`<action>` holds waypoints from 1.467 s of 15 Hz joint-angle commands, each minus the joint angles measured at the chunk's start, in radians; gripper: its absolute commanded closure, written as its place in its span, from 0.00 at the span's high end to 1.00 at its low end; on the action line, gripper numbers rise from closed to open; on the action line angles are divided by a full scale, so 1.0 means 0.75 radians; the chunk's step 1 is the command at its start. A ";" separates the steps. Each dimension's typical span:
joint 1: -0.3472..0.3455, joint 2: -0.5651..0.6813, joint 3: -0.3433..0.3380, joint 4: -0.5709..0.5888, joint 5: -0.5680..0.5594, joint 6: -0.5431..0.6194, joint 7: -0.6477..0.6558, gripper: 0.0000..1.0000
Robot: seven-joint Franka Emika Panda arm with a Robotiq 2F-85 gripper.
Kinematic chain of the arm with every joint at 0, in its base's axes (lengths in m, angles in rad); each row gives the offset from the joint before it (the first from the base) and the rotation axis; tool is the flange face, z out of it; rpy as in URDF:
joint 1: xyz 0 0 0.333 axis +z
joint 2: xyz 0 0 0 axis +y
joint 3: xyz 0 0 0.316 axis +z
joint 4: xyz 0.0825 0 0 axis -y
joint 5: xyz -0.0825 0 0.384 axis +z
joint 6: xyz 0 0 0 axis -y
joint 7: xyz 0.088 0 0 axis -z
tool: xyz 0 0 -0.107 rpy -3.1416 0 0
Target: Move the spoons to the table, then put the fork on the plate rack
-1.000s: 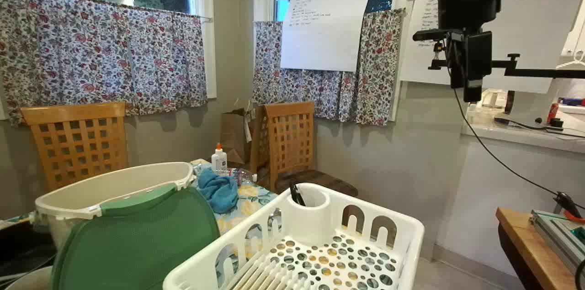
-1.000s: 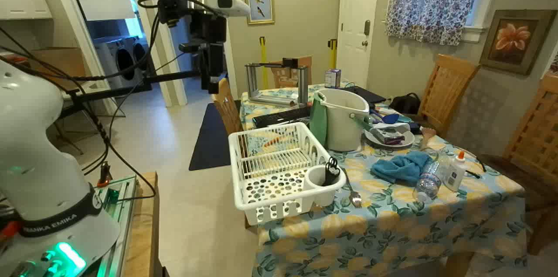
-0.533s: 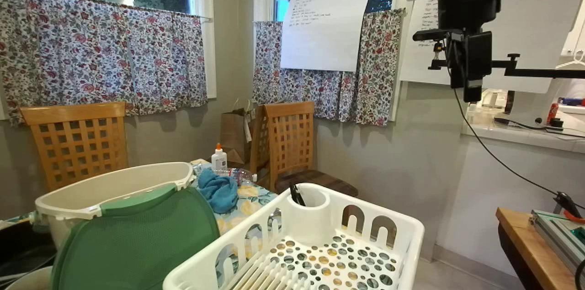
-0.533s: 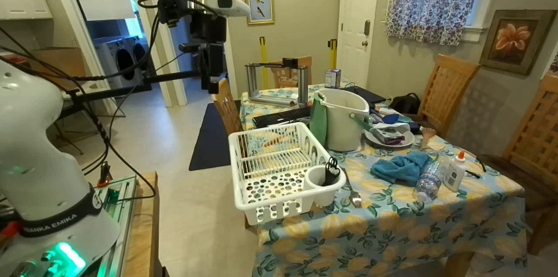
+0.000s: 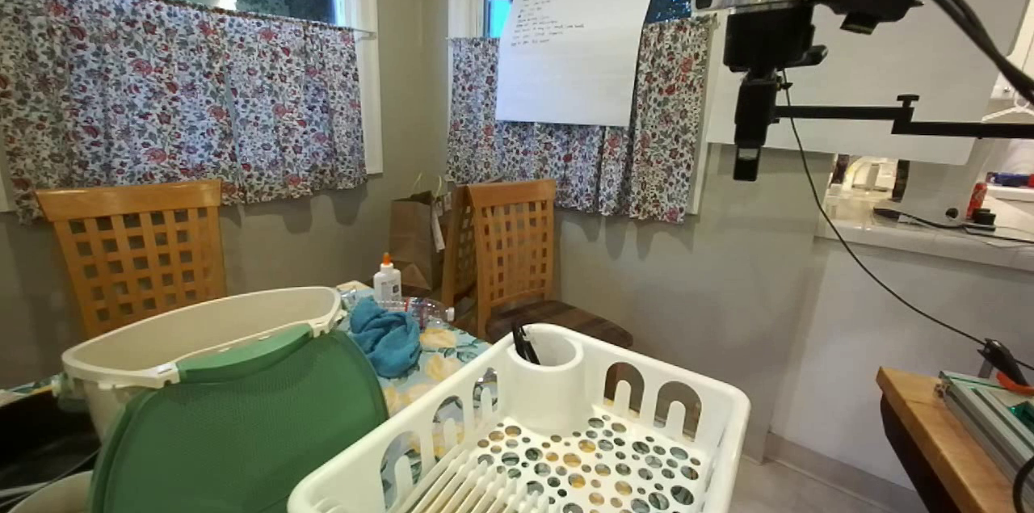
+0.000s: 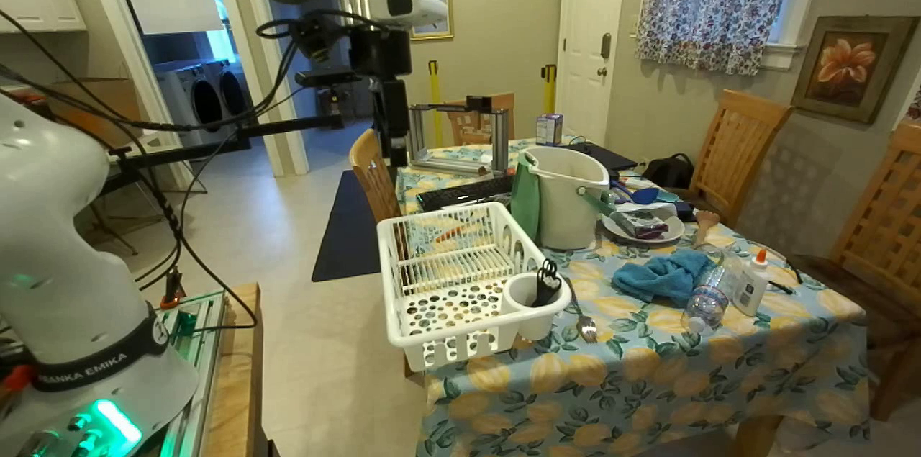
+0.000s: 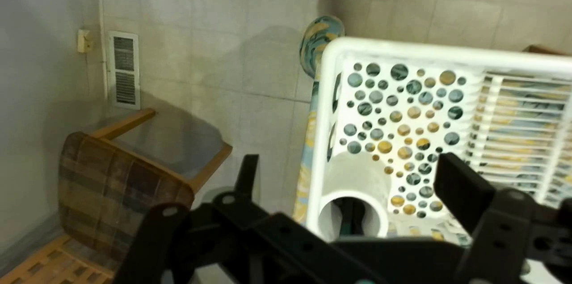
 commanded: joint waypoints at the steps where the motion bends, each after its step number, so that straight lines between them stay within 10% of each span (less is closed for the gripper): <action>1: -0.048 0.109 -0.029 0.003 -0.091 0.203 0.079 1.00; 10: -0.044 0.429 -0.148 0.082 0.054 0.597 -0.065 1.00; 22: -0.043 0.495 -0.148 0.119 0.039 0.581 -0.036 1.00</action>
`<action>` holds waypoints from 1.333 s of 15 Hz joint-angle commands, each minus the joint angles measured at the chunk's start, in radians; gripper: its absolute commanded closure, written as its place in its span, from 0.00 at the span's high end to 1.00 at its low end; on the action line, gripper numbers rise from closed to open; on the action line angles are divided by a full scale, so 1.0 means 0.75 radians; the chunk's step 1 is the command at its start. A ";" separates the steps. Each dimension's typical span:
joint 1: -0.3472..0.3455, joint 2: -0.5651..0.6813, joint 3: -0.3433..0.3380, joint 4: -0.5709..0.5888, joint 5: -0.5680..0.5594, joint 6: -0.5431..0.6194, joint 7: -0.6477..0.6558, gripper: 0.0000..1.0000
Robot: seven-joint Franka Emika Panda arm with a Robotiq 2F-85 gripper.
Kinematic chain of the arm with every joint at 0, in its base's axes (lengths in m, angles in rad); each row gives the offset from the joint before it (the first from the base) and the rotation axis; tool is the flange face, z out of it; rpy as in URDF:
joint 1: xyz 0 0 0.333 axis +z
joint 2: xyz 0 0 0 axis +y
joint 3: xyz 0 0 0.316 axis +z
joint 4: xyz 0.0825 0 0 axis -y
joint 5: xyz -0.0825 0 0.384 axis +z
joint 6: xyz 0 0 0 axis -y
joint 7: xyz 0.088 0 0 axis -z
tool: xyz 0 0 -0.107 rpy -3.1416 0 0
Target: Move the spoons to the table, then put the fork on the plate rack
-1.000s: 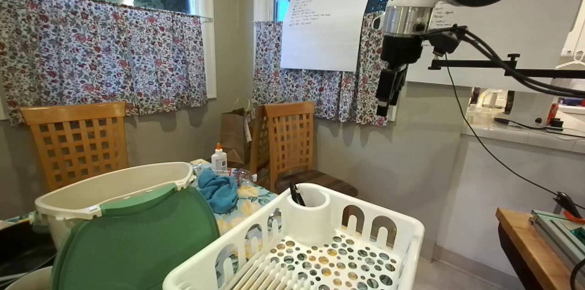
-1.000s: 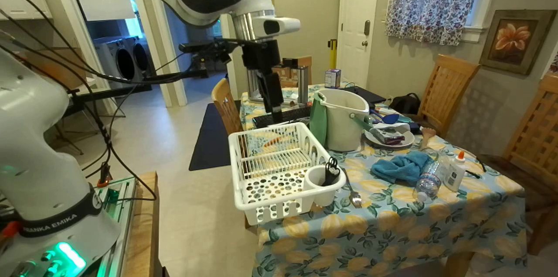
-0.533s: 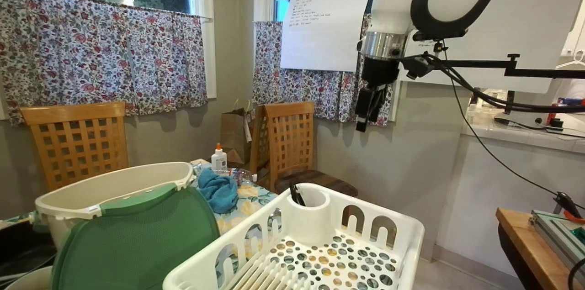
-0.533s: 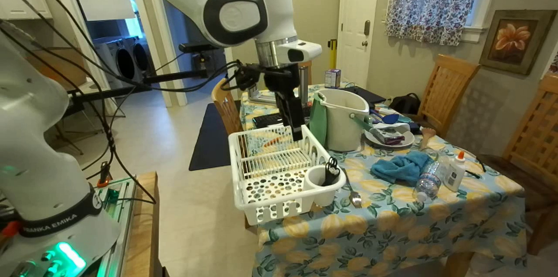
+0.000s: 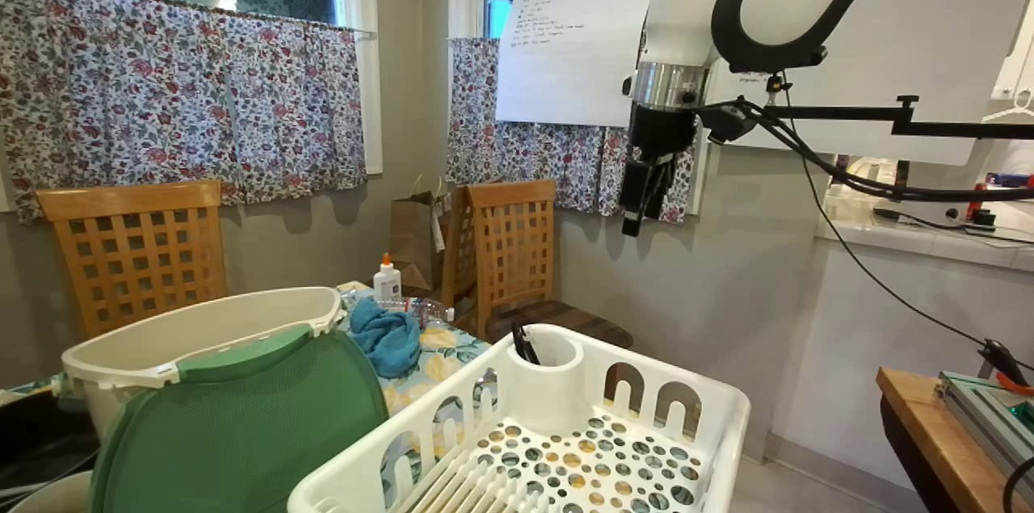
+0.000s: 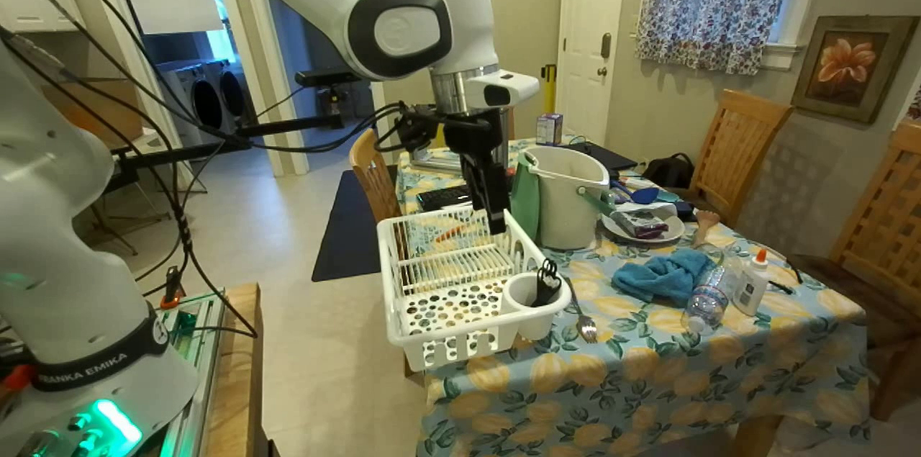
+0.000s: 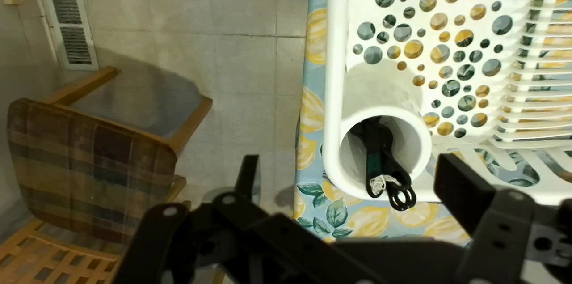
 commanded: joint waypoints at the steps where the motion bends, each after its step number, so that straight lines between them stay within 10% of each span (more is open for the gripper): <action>1: 0.016 0.000 -0.016 0.003 0.000 -0.004 -0.001 1.00; 11: 0.027 0.122 -0.016 0.067 0.020 0.355 -0.208 1.00; 20: -0.019 0.450 0.121 0.324 0.572 0.397 -0.629 1.00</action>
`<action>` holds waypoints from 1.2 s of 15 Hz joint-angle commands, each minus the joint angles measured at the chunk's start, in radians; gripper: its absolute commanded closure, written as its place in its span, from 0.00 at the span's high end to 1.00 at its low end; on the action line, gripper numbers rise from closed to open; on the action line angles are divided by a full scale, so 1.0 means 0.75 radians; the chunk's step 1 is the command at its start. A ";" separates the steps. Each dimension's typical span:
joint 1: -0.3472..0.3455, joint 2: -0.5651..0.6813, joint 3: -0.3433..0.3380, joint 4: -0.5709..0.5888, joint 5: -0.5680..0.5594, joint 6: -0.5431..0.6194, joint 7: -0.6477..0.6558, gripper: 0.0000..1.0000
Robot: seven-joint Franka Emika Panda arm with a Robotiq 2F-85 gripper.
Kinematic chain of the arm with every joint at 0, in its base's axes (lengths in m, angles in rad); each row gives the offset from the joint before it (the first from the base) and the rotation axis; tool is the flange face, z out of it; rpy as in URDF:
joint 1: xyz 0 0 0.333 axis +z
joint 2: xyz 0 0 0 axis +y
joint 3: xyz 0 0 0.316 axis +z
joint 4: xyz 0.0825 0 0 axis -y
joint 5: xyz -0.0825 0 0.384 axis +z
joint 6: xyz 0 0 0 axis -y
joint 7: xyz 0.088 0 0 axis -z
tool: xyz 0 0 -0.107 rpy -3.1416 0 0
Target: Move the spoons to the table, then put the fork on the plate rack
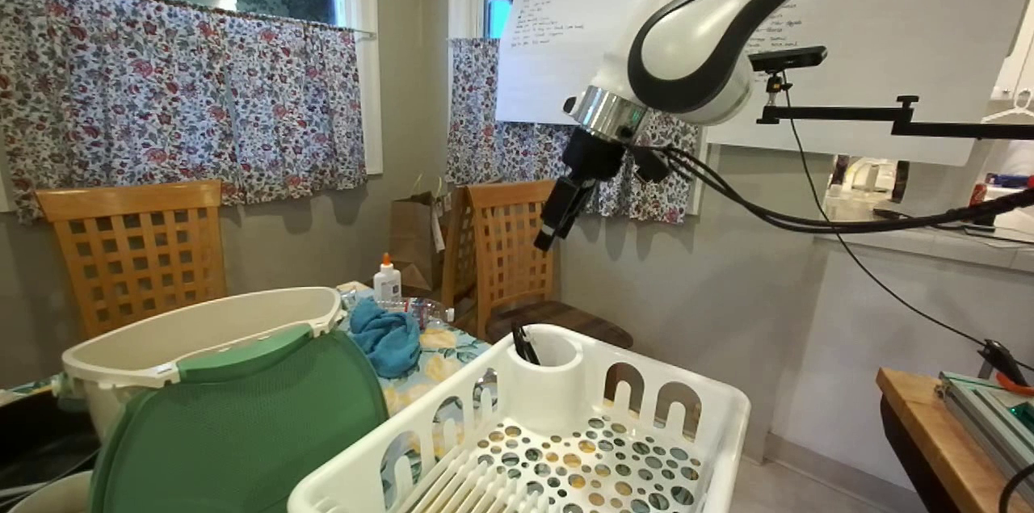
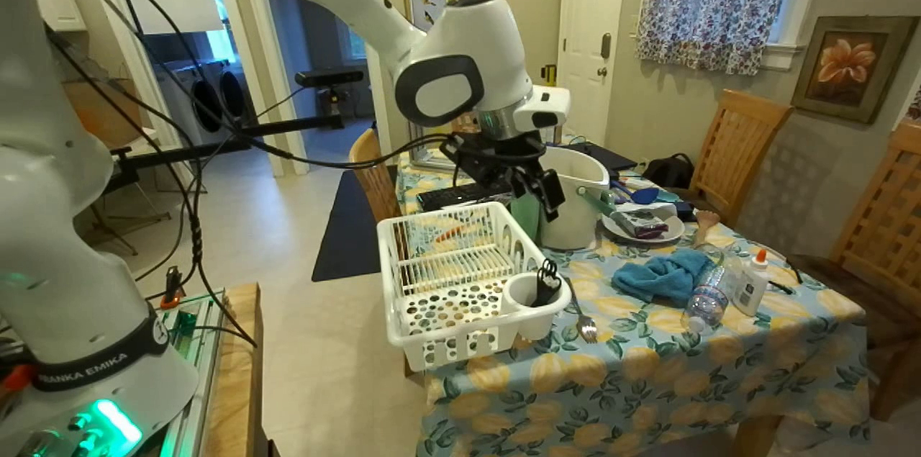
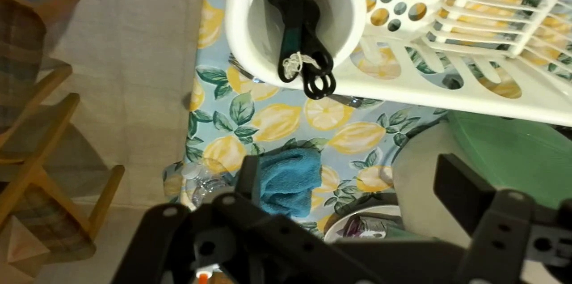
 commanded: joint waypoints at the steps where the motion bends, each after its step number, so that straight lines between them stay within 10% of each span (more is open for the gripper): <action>1: -0.029 0.143 0.035 0.172 0.048 -0.112 -0.018 1.00; 9: 0.025 0.328 -0.046 0.395 -0.145 -0.403 0.196 1.00; 18: 0.052 0.423 -0.062 0.469 -0.195 -0.399 0.325 1.00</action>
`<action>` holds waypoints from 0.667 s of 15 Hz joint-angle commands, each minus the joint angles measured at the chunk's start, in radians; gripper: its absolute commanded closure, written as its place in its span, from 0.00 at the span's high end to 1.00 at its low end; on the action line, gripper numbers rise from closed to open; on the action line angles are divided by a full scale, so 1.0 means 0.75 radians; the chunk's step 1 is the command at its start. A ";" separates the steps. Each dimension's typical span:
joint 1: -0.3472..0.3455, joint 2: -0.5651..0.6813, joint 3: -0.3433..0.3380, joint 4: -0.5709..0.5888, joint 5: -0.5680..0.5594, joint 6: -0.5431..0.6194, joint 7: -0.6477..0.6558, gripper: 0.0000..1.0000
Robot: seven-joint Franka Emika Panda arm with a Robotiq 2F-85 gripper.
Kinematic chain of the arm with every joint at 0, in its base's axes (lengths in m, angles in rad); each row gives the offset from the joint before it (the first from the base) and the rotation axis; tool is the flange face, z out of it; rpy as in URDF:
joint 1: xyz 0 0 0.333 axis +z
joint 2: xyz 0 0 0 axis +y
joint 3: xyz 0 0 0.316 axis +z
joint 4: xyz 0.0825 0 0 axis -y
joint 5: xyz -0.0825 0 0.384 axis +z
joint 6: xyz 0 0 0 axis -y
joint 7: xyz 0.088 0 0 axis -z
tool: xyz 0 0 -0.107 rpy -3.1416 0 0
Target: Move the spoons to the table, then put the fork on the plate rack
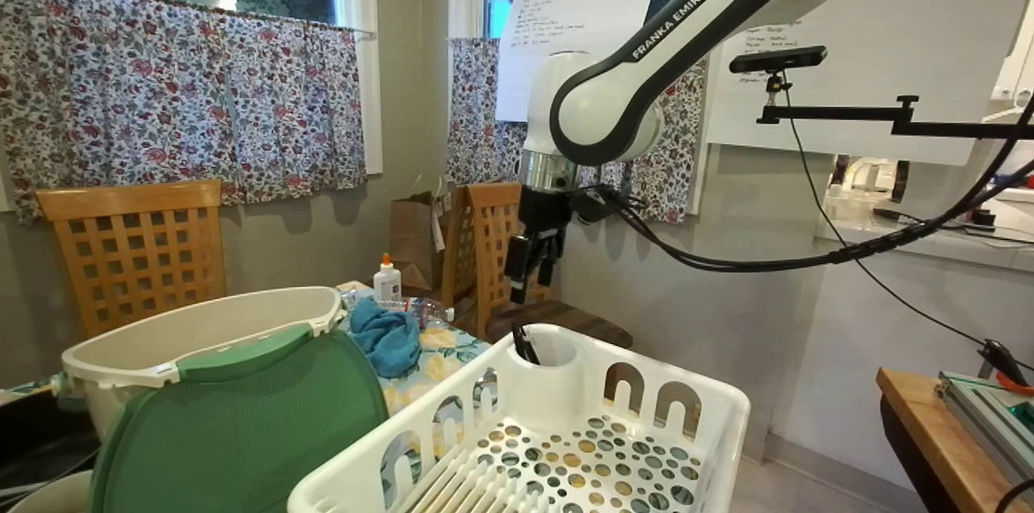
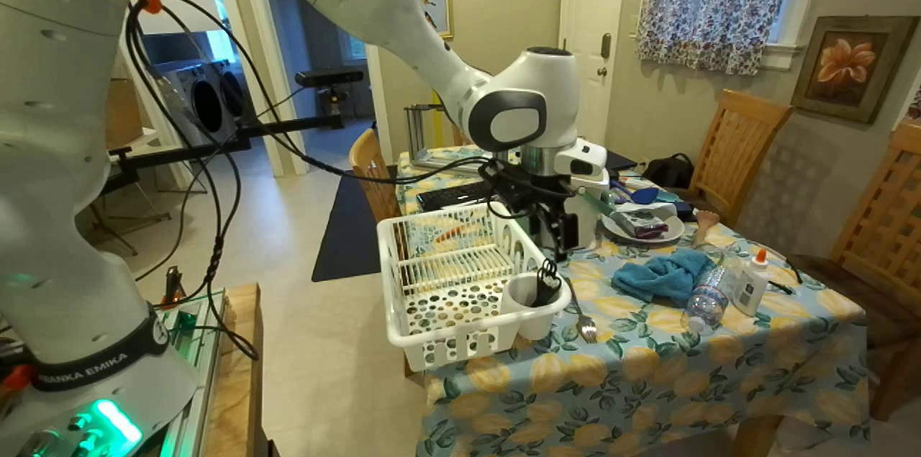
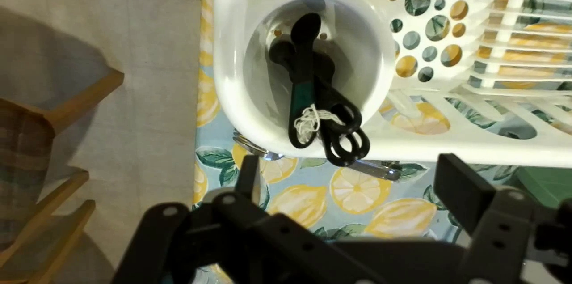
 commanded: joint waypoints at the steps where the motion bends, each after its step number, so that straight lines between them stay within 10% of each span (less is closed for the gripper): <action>1: -0.003 0.008 0.006 0.008 -0.006 -0.003 0.008 1.00; 10: 0.061 0.066 -0.061 0.050 -0.001 -0.006 0.312 1.00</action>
